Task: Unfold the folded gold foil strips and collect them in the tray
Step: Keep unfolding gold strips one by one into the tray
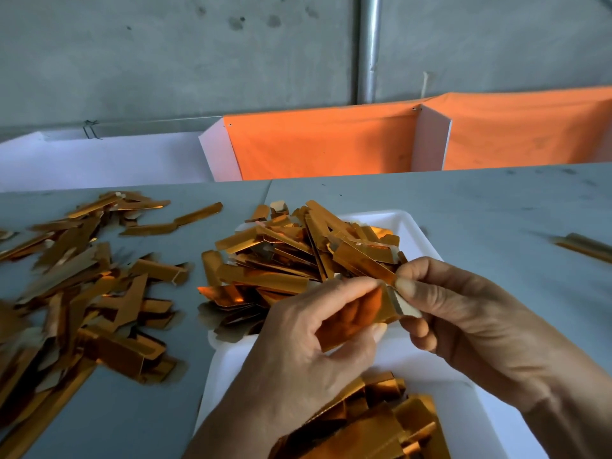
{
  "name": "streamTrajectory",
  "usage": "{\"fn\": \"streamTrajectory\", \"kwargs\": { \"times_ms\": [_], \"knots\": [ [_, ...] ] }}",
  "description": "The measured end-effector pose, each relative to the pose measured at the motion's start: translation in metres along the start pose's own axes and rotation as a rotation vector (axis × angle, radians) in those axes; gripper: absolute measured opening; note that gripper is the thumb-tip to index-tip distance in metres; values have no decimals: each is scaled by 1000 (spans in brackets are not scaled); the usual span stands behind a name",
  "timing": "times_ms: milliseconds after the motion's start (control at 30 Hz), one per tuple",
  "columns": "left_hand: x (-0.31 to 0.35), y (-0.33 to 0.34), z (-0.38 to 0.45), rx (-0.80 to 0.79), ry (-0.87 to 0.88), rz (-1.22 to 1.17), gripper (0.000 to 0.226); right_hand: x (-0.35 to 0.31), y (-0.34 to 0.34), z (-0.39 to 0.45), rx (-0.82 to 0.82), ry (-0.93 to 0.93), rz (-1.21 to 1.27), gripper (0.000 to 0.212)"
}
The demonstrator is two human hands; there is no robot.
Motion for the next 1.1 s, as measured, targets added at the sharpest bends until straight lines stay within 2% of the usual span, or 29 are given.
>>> {"fn": "streamTrajectory", "kwargs": {
  "times_ms": [33, 100, 167, 267, 367, 467, 567, 700, 833, 967, 1000, 1067, 1100],
  "knots": [
    [0, 0, 0, -8, 3, -3, 37, -1, 1, -1, -15, 3, -9, 31],
    [0, 1, 0, -25, 13, 7, 37, -5, 3, -3, 0, -42, -78, 22],
    [-3, 2, -1, -39, 11, 34, 38, -11, 5, -5, 102, -132, -228, 14],
    [-8, 6, -1, -68, -16, 41, 38, -15, 4, -6, 221, -240, -389, 19],
    [-8, 4, -1, -45, -32, -8, 34, -14, 6, -7, 125, -189, -319, 4],
    [-6, 0, 0, -10, -29, -66, 32, -9, 7, -8, -78, -84, -162, 22],
    [-6, -1, 0, -8, -23, -110, 36, -9, 9, -9, -157, -76, -162, 42],
    [-5, -1, -1, -11, -4, -94, 36, -11, 11, -9, -76, -125, -199, 43],
    [-3, -2, -1, -9, 29, -36, 34, -11, 16, -11, -15, -136, -211, 14],
    [-6, 3, -1, -77, 15, 68, 41, -8, 9, -9, 165, -137, -424, 25],
    [-6, 4, -1, -84, 19, 88, 41, -8, 9, -9, 167, -119, -433, 22],
    [-6, 4, -1, -76, 20, 80, 39, -7, 11, -9, 48, -57, -288, 6],
    [-6, 3, -1, -67, 15, 68, 38, -6, 10, -9, -30, -27, -185, 19]
  ]
}}
Point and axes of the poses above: each hand's wrist, its own z-axis towards the middle knuckle, its own y-axis out of the palm, x = y × z, the point moved 6 cm from there along z, towards the middle knuckle, and after that the axes turned 15 degrees about y, right-handed, at the moved point
